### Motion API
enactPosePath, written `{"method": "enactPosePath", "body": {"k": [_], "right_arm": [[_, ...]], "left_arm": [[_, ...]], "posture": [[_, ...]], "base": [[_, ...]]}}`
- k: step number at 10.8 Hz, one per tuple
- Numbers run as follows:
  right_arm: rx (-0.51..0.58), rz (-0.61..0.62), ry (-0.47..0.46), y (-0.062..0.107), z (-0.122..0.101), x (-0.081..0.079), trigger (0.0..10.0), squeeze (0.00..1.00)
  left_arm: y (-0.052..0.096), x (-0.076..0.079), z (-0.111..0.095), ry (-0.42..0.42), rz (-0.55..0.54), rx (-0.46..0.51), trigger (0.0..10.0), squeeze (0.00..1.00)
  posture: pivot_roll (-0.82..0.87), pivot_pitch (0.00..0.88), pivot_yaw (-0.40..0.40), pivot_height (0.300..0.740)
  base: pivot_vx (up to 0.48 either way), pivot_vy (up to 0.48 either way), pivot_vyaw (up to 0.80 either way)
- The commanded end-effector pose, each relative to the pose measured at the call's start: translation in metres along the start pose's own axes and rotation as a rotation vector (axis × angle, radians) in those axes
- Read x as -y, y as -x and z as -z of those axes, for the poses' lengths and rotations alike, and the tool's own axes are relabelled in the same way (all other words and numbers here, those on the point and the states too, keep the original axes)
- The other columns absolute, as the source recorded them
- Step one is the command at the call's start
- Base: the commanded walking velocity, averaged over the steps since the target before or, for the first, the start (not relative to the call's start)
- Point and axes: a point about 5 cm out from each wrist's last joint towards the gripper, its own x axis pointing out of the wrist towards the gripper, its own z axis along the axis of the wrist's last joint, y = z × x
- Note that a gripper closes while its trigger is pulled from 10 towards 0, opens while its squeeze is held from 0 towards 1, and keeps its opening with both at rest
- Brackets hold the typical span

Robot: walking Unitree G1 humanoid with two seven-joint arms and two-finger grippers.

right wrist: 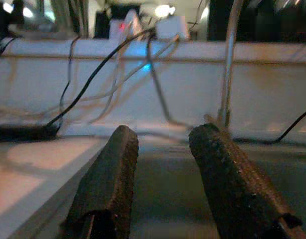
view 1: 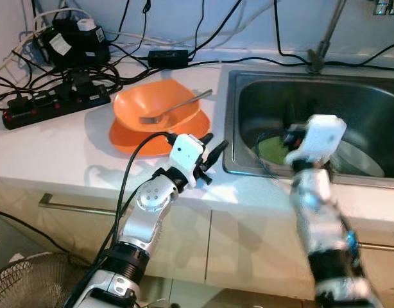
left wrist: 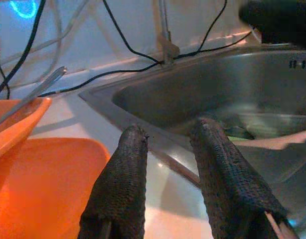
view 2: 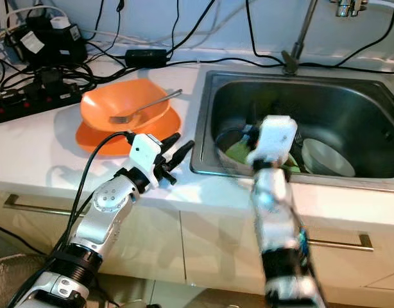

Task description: Kitchen organization

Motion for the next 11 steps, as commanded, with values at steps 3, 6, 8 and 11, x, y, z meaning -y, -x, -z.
{"method": "enactPosePath", "body": {"k": [3, 6, 8, 11], "right_arm": [[-0.061, -0.008, -0.026, 0.007, 0.010, -0.009, 10.0, 0.00], [-0.085, -0.010, -0.036, 0.009, 0.014, -0.017, 10.0, 0.00], [-0.090, -0.008, -0.042, 0.009, 0.015, -0.019, 10.0, 0.00], [-0.099, -0.009, -0.049, 0.011, 0.016, -0.023, 10.0, 0.00]], "left_arm": [[0.005, -0.004, 0.009, -0.001, -0.044, -0.045, 10.0, 0.00], [-0.004, -0.023, -0.031, -0.102, -0.122, 0.095, 10.0, 0.00], [-0.007, -0.040, -0.054, -0.126, -0.181, 0.169, 10.0, 0.00], [0.002, -0.063, -0.059, -0.163, -0.280, 0.138, 10.0, 0.00]], "posture": [[0.01, 0.023, 0.045, 0.740], [0.02, 0.032, 0.051, 0.740], [0.02, 0.035, 0.055, 0.740], [0.03, 0.045, 0.062, 0.740]], "base": [[0.000, 0.000, 0.00], [0.000, 0.000, 0.00], [0.000, 0.000, 0.00], [0.000, 0.000, 0.00]]}}
